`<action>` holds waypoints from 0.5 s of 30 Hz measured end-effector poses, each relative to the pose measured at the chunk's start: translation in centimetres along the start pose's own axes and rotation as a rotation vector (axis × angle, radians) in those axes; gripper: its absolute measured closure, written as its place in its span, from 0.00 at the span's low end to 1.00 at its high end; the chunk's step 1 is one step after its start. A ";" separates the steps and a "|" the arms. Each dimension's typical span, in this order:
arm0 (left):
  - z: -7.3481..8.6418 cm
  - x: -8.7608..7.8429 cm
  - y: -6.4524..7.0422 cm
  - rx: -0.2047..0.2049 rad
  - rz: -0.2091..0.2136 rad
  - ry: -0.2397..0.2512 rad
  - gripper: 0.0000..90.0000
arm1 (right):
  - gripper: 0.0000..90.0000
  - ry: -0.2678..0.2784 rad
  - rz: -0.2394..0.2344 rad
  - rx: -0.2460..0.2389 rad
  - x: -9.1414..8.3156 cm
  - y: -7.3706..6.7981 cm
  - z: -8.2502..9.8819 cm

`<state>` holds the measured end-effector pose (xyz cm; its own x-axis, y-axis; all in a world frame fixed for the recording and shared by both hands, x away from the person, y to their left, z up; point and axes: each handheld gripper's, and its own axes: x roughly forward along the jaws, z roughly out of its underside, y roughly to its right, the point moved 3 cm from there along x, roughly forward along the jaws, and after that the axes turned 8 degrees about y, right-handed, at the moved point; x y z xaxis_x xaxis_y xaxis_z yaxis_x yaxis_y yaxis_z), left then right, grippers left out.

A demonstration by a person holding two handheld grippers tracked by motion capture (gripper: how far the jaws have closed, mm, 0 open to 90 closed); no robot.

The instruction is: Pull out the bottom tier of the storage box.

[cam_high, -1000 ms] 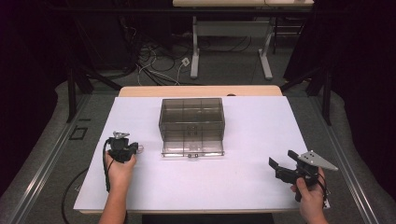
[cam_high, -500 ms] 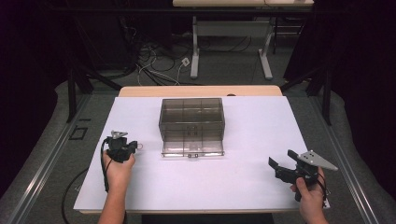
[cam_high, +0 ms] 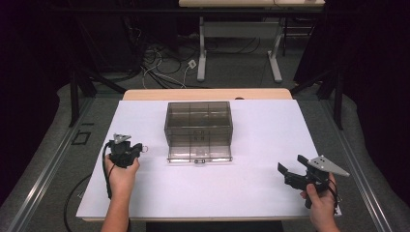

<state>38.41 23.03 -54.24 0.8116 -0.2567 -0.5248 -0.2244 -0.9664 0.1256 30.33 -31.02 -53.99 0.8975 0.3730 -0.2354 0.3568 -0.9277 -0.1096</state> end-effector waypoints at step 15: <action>-1.0 -1.0 1.0 0.002 0.040 0.047 0.98 | 0.16 -0.002 -0.001 0.002 0.0 0.0 0.0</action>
<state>37.94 22.31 -52.80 0.8266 -0.2952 -0.4792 -0.2579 -0.9554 0.1437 30.31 -31.07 -53.96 0.8967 0.3736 -0.2372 0.3568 -0.9275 -0.1119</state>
